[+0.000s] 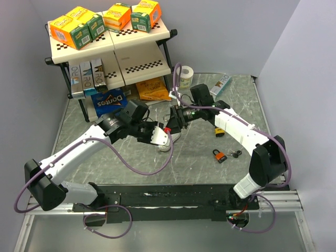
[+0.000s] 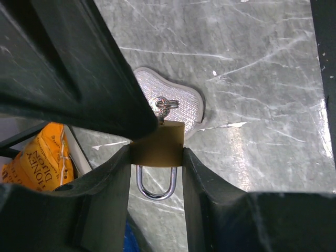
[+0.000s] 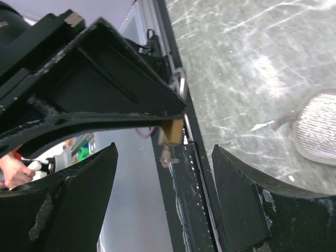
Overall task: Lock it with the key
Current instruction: Pick up the lock from the center of the board.
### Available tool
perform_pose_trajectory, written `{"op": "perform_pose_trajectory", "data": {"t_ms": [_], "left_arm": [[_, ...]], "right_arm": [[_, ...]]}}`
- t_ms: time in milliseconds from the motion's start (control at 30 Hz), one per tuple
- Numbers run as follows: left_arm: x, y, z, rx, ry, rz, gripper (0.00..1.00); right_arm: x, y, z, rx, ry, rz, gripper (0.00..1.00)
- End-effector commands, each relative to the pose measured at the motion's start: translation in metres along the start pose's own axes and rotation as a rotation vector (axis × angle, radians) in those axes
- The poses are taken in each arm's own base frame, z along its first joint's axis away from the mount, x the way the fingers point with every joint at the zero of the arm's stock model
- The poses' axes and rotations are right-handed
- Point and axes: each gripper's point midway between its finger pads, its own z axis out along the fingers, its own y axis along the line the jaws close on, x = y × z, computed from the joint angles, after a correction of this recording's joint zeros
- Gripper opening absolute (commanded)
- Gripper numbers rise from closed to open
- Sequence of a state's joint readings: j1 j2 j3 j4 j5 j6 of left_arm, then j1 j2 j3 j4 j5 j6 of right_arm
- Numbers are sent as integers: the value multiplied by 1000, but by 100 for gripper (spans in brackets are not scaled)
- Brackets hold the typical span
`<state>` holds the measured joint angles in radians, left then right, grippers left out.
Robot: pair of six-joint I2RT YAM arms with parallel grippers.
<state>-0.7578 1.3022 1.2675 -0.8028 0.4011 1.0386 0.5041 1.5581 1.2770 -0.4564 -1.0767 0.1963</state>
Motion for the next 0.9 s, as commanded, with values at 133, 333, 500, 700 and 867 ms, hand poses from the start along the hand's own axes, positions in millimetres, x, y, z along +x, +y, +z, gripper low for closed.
{"op": "perform_pose_trajectory", "data": {"t_ms": [133, 333, 500, 700, 867], "left_arm": [[-22, 10, -6, -78, -66, 9, 1], [-23, 13, -6, -98, -65, 8, 1], [-22, 13, -6, -106, -67, -1, 1], [-21, 12, -5, -108, -65, -12, 1], [-22, 13, -7, -120, -68, -28, 4]], "right_arm": [[-3, 12, 14, -89, 18, -7, 74], [1, 12, 19, -118, 33, 23, 64], [9, 13, 21, -136, 50, 39, 56], [8, 15, 22, -144, 54, 30, 36], [8, 15, 21, -156, 59, 30, 7]]}}
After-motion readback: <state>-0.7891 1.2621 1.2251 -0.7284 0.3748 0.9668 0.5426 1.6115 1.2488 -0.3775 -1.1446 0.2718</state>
